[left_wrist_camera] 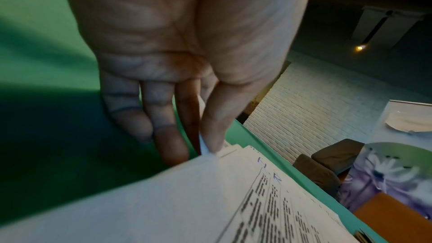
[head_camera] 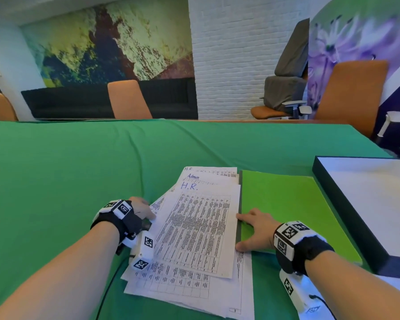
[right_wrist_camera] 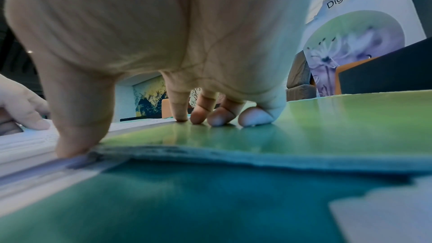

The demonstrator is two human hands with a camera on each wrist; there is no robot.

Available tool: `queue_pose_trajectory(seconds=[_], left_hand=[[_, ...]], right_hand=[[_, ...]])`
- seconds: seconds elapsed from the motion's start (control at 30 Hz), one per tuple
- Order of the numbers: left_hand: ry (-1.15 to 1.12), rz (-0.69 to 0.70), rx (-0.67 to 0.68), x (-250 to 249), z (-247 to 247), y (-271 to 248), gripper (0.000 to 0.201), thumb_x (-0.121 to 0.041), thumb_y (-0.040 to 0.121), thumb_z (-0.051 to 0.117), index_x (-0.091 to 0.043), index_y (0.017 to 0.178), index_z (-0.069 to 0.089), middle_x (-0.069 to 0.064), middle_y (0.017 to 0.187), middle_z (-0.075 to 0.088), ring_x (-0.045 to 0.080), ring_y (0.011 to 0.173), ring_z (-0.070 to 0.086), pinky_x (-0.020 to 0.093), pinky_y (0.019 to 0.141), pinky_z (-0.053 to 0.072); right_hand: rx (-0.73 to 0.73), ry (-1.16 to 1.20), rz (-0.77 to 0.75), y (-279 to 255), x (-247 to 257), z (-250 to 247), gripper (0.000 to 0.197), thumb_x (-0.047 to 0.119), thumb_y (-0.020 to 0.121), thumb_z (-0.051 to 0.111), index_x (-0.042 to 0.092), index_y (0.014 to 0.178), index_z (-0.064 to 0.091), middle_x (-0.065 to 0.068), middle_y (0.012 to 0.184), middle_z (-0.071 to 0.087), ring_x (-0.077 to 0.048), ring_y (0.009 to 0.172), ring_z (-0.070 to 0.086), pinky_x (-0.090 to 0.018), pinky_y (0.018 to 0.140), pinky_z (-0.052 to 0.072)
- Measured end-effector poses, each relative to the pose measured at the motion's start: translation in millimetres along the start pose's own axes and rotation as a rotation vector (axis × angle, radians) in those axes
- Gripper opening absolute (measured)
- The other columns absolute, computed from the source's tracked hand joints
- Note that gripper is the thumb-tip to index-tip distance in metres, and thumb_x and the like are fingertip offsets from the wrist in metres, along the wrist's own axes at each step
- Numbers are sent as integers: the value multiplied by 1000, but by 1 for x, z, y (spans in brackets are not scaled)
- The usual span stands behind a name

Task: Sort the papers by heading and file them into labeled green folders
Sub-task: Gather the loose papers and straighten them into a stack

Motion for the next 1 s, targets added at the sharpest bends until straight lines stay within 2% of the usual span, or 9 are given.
queue_pose_trajectory(seconds=[0.07,0.17,0.23,0.37,0.47,0.6,0.67,0.9,1.0], left_hand=[[104,5,12,-5,4,-6,29,-27,88,61,-9,111,58,12,108,61,26,103,61,27,80,48],[125,31,-7,-20,4,-19,46,-56,80,60,-12,94,60,12,87,63,22,79,62,29,74,49],[130,23,-6,-26,7,-15,54,-62,75,62,-13,96,59,13,94,62,23,83,61,31,81,51],[189,48,-39,-33,13,-3,75,-71,54,72,-11,100,64,7,98,63,22,85,63,30,80,53],[198,27,-55,-32,14,-1,91,-66,55,75,-9,122,56,10,117,63,23,91,60,30,83,50],[155,-2,-68,-31,16,-5,92,-57,66,75,-5,136,42,13,132,54,25,103,57,29,82,45],[136,14,-66,-37,17,-7,92,-56,68,74,-4,136,42,15,132,54,26,102,57,28,78,44],[86,10,-96,-52,16,-2,90,-56,66,75,3,128,47,17,123,59,27,96,59,32,85,50],[28,26,-93,-57,19,-5,73,-47,74,72,7,119,52,12,109,63,23,88,56,29,68,47]], right_hand=[[-6,-2,-3,-2,1,0,95,60,73,64,30,150,17,1,142,28,-23,133,26,-39,113,27],[-10,-3,-1,-3,1,-1,94,60,74,63,31,150,17,3,142,27,-23,133,25,-39,112,27],[-5,3,-4,-2,1,-1,94,61,73,64,32,150,17,3,142,27,-22,132,26,-40,112,28],[8,12,-17,0,-1,-1,95,62,72,64,33,149,17,3,143,26,-21,133,26,-40,112,28],[8,25,-24,2,-3,0,96,61,71,65,33,149,17,4,142,27,-21,133,26,-41,112,28],[11,31,-18,5,-6,1,97,63,69,66,35,148,18,5,143,27,-20,133,26,-42,113,28],[3,40,-20,5,-6,0,97,63,68,67,36,148,19,6,142,28,-20,133,27,-42,112,28],[8,37,-19,5,-5,0,95,61,70,67,35,148,19,5,141,28,-20,133,27,-42,112,29],[5,39,-21,6,-5,-1,95,61,70,67,35,148,19,5,140,29,-20,132,28,-42,112,29]])
Point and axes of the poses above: each hand's wrist, its own y-axis towards the middle knuckle, its own z-axis out of the palm, x = y × z, the point moved 9 cm from there along y, towards the middle knuckle
